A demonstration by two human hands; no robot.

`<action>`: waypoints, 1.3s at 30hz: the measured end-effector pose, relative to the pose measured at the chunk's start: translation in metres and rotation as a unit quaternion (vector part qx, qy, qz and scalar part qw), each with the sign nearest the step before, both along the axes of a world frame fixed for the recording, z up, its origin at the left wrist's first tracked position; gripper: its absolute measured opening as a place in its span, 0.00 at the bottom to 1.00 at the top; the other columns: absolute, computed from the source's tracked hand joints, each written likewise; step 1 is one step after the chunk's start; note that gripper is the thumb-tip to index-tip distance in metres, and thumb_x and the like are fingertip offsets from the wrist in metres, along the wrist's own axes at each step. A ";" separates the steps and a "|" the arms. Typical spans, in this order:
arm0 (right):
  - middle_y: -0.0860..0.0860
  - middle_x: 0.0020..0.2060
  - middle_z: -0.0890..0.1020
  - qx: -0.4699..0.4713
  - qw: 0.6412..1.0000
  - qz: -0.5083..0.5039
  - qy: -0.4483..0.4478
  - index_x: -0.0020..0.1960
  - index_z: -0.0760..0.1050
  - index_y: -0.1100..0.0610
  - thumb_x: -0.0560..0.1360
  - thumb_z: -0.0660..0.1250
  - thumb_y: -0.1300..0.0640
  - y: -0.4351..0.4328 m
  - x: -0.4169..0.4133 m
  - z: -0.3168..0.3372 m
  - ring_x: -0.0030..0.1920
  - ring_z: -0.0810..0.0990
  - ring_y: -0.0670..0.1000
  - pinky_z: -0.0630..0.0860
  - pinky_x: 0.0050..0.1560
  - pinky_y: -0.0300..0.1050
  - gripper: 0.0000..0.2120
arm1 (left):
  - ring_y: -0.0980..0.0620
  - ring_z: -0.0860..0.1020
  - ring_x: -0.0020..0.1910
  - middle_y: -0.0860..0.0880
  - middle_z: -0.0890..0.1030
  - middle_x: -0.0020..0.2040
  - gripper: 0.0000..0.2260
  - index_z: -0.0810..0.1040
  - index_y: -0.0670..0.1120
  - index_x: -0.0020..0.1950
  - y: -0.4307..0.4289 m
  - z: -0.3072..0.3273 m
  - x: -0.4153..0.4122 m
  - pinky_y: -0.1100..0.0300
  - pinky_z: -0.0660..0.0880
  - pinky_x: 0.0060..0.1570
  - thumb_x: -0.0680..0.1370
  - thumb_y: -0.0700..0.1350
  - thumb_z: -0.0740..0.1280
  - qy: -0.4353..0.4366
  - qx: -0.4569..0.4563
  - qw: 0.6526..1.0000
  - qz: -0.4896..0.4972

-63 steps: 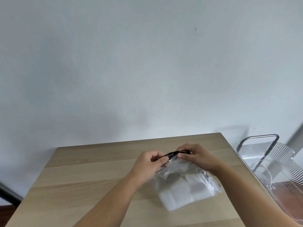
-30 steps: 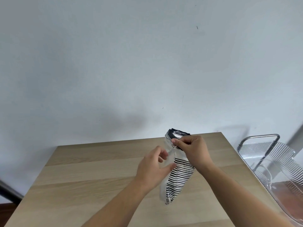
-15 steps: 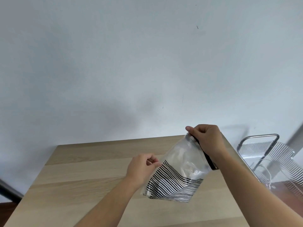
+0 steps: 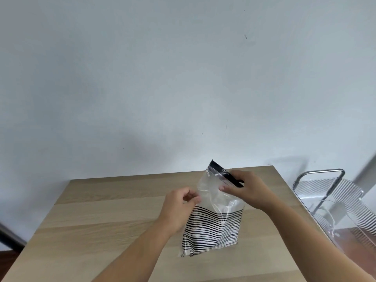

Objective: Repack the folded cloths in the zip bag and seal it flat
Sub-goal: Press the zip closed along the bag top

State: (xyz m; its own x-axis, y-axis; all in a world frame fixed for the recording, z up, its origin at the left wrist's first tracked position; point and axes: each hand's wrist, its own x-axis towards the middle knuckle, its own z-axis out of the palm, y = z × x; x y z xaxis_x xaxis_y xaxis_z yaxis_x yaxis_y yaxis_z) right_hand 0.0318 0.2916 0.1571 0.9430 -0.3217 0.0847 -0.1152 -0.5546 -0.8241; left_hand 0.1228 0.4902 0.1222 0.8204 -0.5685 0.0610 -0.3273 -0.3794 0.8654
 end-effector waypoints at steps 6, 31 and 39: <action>0.42 0.20 0.77 0.022 0.999 -0.027 0.007 0.30 0.80 0.50 0.72 0.71 0.52 -0.001 -0.003 0.004 0.22 0.67 0.41 0.63 0.25 0.32 0.12 | 0.62 0.79 0.40 0.57 0.83 0.38 0.07 0.79 0.55 0.39 0.015 -0.005 0.016 0.73 0.69 0.37 0.75 0.45 0.68 -0.002 0.020 0.999 0.026; 0.52 0.29 0.84 0.351 0.926 -0.130 -0.044 0.39 0.80 0.61 0.76 0.67 0.55 0.044 0.017 0.020 0.27 0.81 0.47 0.71 0.24 0.32 0.12 | 0.52 0.77 0.42 0.57 0.78 0.38 0.05 0.80 0.53 0.36 -0.012 -0.014 -0.028 0.56 0.65 0.46 0.67 0.52 0.72 -0.317 0.025 0.942 0.106; 0.51 0.34 0.86 0.187 0.974 -0.125 -0.030 0.41 0.82 0.60 0.76 0.66 0.49 0.021 0.017 0.030 0.32 0.83 0.45 0.73 0.38 0.40 0.14 | 0.54 0.75 0.44 0.58 0.77 0.38 0.04 0.82 0.52 0.38 -0.004 -0.007 -0.017 0.57 0.64 0.47 0.68 0.49 0.75 -0.243 0.035 0.965 0.091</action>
